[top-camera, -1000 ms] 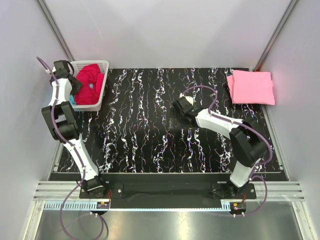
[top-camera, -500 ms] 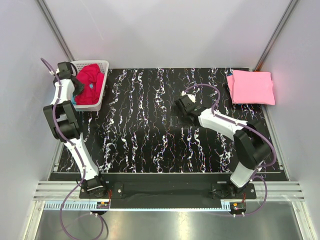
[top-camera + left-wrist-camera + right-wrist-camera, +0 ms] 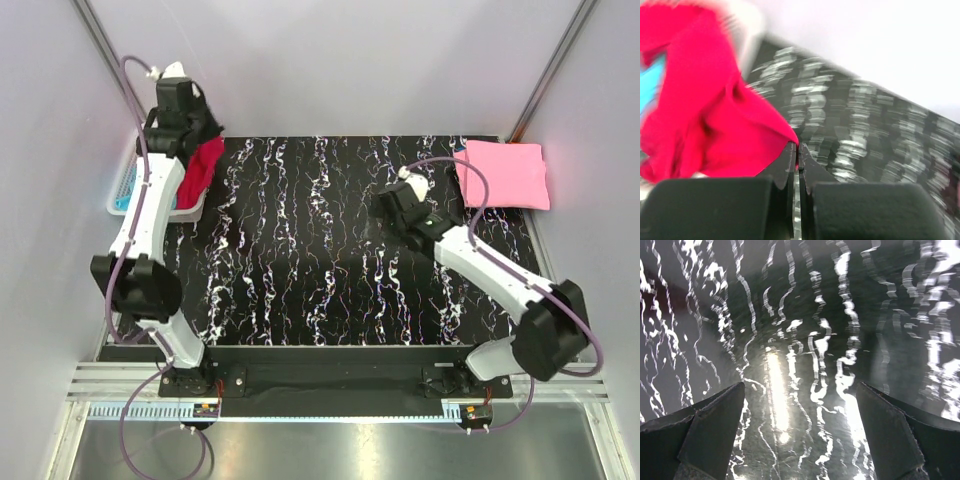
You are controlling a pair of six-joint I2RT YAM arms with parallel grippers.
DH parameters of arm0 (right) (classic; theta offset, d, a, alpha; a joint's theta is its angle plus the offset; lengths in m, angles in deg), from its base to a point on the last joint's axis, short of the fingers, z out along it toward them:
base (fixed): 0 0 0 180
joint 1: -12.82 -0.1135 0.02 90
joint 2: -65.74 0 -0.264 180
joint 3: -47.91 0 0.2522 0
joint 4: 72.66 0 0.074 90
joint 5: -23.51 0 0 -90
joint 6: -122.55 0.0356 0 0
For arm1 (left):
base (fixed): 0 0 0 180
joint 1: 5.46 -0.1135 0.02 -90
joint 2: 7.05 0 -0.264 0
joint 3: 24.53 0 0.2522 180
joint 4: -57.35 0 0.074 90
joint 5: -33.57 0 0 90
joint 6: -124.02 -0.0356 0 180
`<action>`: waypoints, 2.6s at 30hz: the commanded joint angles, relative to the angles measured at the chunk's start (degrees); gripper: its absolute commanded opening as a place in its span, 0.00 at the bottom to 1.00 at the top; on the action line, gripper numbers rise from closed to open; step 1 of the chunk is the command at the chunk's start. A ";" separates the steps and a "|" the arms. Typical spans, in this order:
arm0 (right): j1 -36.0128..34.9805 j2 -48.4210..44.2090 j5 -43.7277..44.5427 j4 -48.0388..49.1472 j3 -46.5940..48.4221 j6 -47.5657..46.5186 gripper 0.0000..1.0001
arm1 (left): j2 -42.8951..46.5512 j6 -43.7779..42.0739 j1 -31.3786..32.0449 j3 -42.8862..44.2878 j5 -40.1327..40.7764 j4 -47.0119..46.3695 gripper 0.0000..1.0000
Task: Fold and stack the t-shirts
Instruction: Grab the tshirt from the pile, then move the tshirt to the center of the board, then flatten the tshirt out
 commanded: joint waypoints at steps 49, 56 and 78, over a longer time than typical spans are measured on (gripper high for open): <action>0.95 -17.82 -1.32 -2.89 -13.11 5.99 1.00 | 21.19 3.38 28.98 -29.94 3.02 2.75 0.96; 0.95 -12.45 -4.24 -1.21 -14.00 6.26 1.00 | 13.62 5.05 28.37 -30.20 7.12 2.13 0.70; 0.95 -8.23 -6.52 1.60 -13.12 5.82 1.00 | 7.46 21.13 14.04 -44.96 7.40 -3.14 0.40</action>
